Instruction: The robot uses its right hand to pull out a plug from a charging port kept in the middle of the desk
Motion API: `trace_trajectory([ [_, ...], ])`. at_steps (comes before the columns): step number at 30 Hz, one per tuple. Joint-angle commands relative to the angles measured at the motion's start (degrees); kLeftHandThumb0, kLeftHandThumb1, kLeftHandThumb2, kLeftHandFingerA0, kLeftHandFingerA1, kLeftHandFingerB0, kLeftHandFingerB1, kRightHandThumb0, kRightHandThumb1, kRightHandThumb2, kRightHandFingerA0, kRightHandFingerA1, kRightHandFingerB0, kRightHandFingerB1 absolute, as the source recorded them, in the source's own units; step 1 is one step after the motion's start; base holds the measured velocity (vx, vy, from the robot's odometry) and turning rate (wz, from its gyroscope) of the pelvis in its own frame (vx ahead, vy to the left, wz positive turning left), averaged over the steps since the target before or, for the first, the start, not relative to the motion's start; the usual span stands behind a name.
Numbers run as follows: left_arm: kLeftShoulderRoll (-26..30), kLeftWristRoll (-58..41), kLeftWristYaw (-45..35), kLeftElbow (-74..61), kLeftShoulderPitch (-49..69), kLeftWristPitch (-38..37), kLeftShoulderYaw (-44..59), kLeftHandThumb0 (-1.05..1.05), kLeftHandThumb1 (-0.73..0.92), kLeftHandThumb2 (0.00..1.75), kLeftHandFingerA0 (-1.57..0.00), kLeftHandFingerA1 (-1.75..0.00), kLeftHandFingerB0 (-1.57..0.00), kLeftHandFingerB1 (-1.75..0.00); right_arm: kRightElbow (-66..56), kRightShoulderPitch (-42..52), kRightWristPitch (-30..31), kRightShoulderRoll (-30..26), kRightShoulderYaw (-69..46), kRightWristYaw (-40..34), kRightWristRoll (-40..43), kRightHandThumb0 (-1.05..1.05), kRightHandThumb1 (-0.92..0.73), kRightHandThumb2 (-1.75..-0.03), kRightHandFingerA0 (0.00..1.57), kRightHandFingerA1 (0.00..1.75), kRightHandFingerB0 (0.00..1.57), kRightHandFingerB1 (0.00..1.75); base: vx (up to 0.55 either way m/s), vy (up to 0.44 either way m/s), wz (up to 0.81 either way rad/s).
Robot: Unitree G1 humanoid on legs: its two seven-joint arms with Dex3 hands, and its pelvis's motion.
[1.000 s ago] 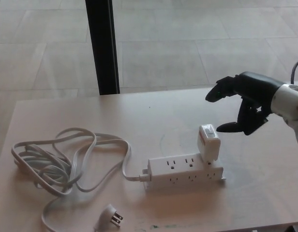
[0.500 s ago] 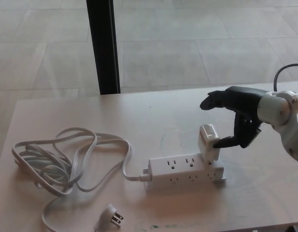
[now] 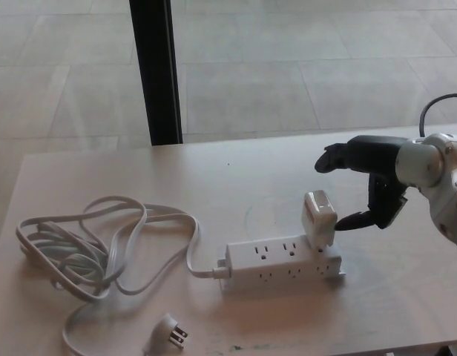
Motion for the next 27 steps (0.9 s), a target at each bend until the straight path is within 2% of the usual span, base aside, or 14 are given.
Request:
trace_trajectory([
  [1,0.88,-0.90,-0.54,-0.33,0.11,-1.37,0.52,-0.63,0.70,0.61,-0.72,-0.63,-0.65,-0.53,-0.23,-0.39,-0.54,1.81,-0.74,-0.22,-1.40,-0.39,-0.16,-0.86,0.81,1.05,0.00,0.50,0.00,0.000,0.00],
  [3,0.86,-0.92,-0.57,-0.77,0.30,-1.12,0.56,-0.63,0.71,0.61,-0.71,-0.61,-0.64,-0.51,0.22,-0.47,-0.70,2.29,-0.84,-0.41,-1.76,-0.85,-0.43,-0.84,0.57,1.01,0.10,0.41,0.00,0.000,0.00],
  [4,0.88,-0.97,-1.00,-1.03,0.58,-1.52,0.55,-0.62,0.72,0.61,-0.70,-0.61,-0.62,-0.50,0.78,-0.51,-0.97,2.45,-0.82,-0.62,-1.97,-0.85,-0.54,-0.58,0.54,1.09,0.16,0.31,0.00,0.000,0.00],
  [5,0.82,-1.18,-1.23,-0.93,0.63,-1.87,0.75,-0.63,0.72,0.61,-0.69,-0.62,-0.62,-0.49,1.09,-0.52,-0.42,2.47,-0.68,-0.41,-2.40,-0.83,-0.42,-0.83,0.56,0.97,0.11,0.40,0.00,0.000,0.00],
  [8,0.87,-1.46,-1.33,-1.06,0.44,-1.24,1.07,-0.68,0.59,0.80,-0.69,-0.70,-0.58,-0.56,1.63,-0.71,-0.61,2.16,-0.60,0.09,-3.00,-0.79,-0.51,-0.56,0.41,0.94,0.18,0.32,0.00,0.000,0.00],
  [12,0.94,-1.31,-1.10,0.61,-0.31,-1.90,1.23,-0.65,0.71,0.61,-0.72,-0.65,-0.64,-0.53,2.73,-0.81,-1.65,0.58,-0.46,1.66,-3.39,-0.77,-0.40,-0.82,0.22,0.60,0.13,0.41,0.00,0.000,0.00],
  [13,0.96,-1.06,-0.70,0.82,-0.31,-2.11,1.06,-0.66,0.71,0.61,-0.73,-0.66,-0.65,-0.54,2.83,-0.54,-1.54,0.40,-0.58,1.69,-3.42,-0.78,-0.49,-0.56,0.21,0.54,0.19,0.32,0.00,0.000,0.00],
  [16,0.82,-1.07,-0.30,0.51,0.14,-2.70,1.02,-0.63,0.72,0.61,-0.73,-0.65,-0.65,-0.52,2.23,0.07,-0.89,-0.29,-0.38,2.22,-4.14,-0.76,-0.50,-0.57,0.17,0.58,0.22,0.32,0.00,0.000,0.00],
  [17,0.73,-0.95,0.25,0.39,0.14,-2.57,0.89,-0.62,0.72,0.62,-0.74,-0.65,-0.65,-0.53,1.61,0.57,-0.82,-0.57,-0.48,2.17,-4.33,-0.76,-0.51,-0.56,0.37,0.79,0.28,0.34,0.00,0.000,0.00],
  [23,0.95,-1.11,-0.04,1.18,-0.33,-2.58,0.70,-0.62,0.73,0.62,-0.74,-0.63,-0.65,-0.51,2.90,0.94,-1.22,0.14,-0.10,1.44,-5.12,-0.73,-0.53,-0.58,0.30,0.60,0.36,0.33,0.00,0.000,0.00],
  [24,1.16,-1.08,-0.16,1.47,-0.37,-2.70,0.69,-0.63,0.73,0.62,-0.74,-0.62,-0.65,-0.50,2.49,1.23,-1.81,0.13,0.20,0.97,-5.53,-0.79,-0.45,-0.84,0.42,0.74,0.35,0.46,0.00,0.000,0.00],
  [25,1.10,-1.38,0.07,0.64,0.04,-2.36,0.93,-0.64,0.73,0.62,-0.73,-0.63,-0.66,-0.55,1.19,1.61,-1.39,0.67,0.34,0.66,-5.83,-0.73,-0.54,-0.58,0.50,1.14,0.40,0.38,0.00,0.000,0.00],
  [26,1.08,-1.14,0.48,0.41,0.08,-2.28,0.73,-0.64,0.74,0.62,-0.74,-0.64,-0.67,-0.56,0.62,1.86,-1.14,1.03,0.12,0.39,-5.74,-0.80,-0.46,-0.86,0.62,1.14,0.36,0.48,0.00,0.000,0.00],
  [27,1.02,-0.99,0.73,0.54,-0.02,-2.34,0.60,-0.64,0.74,0.62,-0.74,-0.63,-0.66,-0.54,-0.03,2.29,-0.77,1.37,-0.19,0.01,-5.66,-0.72,-0.49,-0.59,0.62,1.33,0.43,0.39,0.00,0.000,0.00],
])
